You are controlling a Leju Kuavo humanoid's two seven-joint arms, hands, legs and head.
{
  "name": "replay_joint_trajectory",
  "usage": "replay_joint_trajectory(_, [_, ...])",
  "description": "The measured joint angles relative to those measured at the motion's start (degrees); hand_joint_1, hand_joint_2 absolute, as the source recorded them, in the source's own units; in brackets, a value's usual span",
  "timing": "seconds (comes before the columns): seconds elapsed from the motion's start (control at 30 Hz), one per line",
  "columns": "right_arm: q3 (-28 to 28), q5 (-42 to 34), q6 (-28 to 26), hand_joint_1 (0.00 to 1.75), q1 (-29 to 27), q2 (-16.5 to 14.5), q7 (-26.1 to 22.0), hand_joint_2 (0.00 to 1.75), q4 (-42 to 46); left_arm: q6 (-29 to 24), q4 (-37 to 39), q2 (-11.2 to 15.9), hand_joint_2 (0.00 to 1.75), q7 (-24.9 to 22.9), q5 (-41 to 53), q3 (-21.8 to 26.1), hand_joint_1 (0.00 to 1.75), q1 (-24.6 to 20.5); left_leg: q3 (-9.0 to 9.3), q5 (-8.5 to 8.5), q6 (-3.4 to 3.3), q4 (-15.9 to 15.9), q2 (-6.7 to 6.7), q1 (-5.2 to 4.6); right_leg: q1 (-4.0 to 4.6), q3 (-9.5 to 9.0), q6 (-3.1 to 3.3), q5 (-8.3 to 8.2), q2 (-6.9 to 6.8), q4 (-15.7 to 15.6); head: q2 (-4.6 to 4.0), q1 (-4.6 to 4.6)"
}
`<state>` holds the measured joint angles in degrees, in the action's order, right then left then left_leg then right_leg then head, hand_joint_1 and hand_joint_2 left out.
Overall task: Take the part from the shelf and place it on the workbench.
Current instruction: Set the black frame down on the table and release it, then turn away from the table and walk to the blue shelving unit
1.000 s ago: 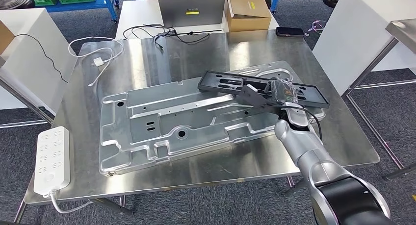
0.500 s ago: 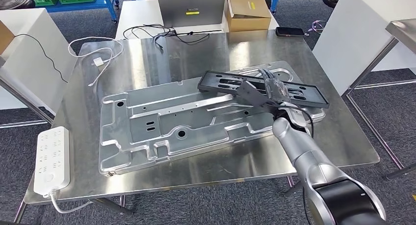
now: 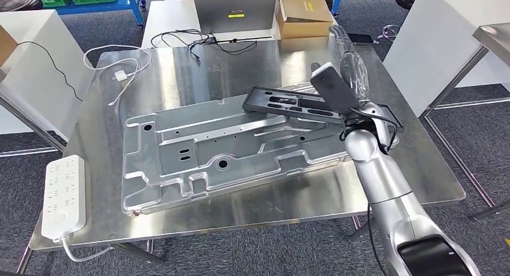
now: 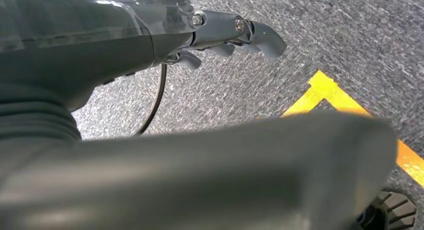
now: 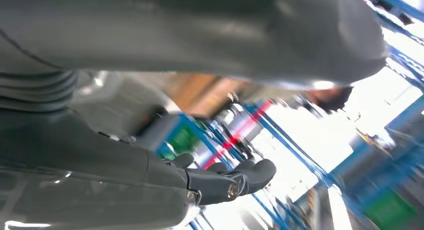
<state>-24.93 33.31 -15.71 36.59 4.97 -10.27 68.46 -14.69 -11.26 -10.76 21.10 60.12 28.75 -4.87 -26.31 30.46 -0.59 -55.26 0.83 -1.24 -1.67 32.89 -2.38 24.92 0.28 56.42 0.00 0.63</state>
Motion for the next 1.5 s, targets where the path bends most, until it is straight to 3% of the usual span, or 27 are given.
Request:
replay_joint_trajectory(0.23, [2.50, -1.23, -10.14, 0.00, -7.93, 3.96, -3.29, 0.00, 15.16, -1.59, 0.01, -0.06, 0.00, 1.08, -2.02, 1.59, 0.00, 0.36, 0.00, 0.04, -0.03, 0.00, 0.01, 0.00, 0.01, 0.02, 0.00, 0.02, -0.01, -0.03, 0.00, 0.00])
replay_joint_trajectory(0.43, [8.67, -1.64, -21.36, 0.00, -22.73, 6.48, -11.82, 0.00, 33.65, -2.03, 0.04, -0.13, 0.00, 2.34, -4.95, 4.05, 0.00, 1.48, -0.05, 0.18, -0.07, 0.01, 0.02, 0.02, 0.02, 0.04, -0.03, 0.09, -0.02, -0.06, 0.00, 0.01])
replay_joint_trajectory(0.6, [12.84, 1.40, -24.16, 0.00, -34.54, 4.78, -22.78, 0.00, 48.61, -1.58, 0.05, -0.13, 0.00, 2.93, -6.31, 6.16, 0.00, 1.85, -0.05, 0.24, -0.11, 0.03, -0.02, 0.04, 0.02, 0.03, -0.05, 0.15, -0.01, -0.06, 0.00, -0.02])
replay_joint_trajectory(0.73, [13.81, 5.39, -24.31, 0.00, -39.68, 1.32, -29.10, 0.00, 55.65, -1.69, 0.06, -0.15, 0.00, 3.16, -6.61, 7.14, 0.00, 1.86, 0.01, 0.24, -0.11, 0.04, -0.08, 0.04, 0.03, 0.00, -0.05, 0.14, 0.04, -0.06, 0.00, -0.02])
replay_joint_trajectory(1.1, [13.87, 19.36, -24.31, 0.00, -45.54, -5.52, -29.59, 0.00, 67.80, -2.51, 0.07, -0.32, 0.00, 3.68, -6.58, 8.93, 0.00, 1.84, 0.06, 0.24, -0.11, 0.04, -0.19, 0.03, 0.03, -0.05, -0.05, 0.14, 0.13, -0.06, 0.00, -0.04])
replay_joint_trajectory(1.3, [13.90, 20.10, -24.31, 0.00, -46.25, -6.34, -29.40, 0.00, 69.44, -2.67, 0.07, -0.32, 0.00, 3.50, -6.53, 9.31, 0.00, 1.83, 0.09, 0.25, -0.12, 0.03, -0.23, 0.02, 0.02, -0.06, -0.05, 0.13, 0.16, -0.06, 0.00, -0.04])
replay_joint_trajectory(1.5, [13.93, 18.26, -24.31, 0.00, -46.39, -6.78, -29.40, 0.00, 69.46, -2.73, 0.06, -0.32, 0.00, 3.41, -6.45, 9.75, 0.00, 1.83, 0.00, 0.35, -0.57, -0.31, -0.24, -0.40, -0.33, -0.18, -0.52, -0.19, 0.16, -0.38, 0.00, -0.11])
